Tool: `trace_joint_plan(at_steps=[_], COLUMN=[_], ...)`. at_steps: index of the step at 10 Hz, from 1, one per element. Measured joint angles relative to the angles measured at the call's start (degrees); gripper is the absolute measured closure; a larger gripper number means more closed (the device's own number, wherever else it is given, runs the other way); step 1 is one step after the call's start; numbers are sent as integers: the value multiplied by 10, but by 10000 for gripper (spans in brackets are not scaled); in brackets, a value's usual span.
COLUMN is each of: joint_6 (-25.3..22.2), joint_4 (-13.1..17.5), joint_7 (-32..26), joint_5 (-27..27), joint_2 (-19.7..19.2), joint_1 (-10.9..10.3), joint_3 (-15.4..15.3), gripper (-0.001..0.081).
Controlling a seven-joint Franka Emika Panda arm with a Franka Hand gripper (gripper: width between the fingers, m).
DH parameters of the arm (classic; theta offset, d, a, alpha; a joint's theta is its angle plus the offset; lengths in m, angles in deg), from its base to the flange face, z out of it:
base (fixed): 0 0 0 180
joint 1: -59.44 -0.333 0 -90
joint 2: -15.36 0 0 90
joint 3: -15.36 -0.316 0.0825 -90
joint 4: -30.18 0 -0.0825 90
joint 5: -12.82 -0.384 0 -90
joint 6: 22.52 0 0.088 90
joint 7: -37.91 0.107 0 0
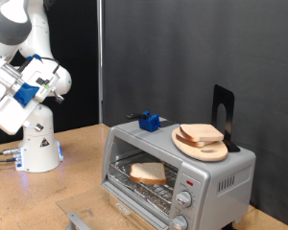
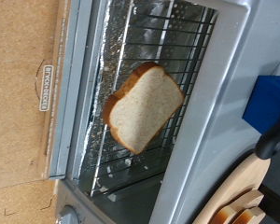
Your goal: Make a piece of toast with the oven
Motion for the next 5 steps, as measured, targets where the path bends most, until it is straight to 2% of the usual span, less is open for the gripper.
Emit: trace_joint_plan(at_steps=[2, 4, 5], joint_6=[-18, 13, 45], joint_4=[1, 3, 6], joint_7=[17, 23, 12], joint_5=[-7, -33, -50], joint_2=[-3, -35, -61], joint_1=[0, -1, -4], joint_3=[4, 4, 1], gripper=[-2, -2, -2])
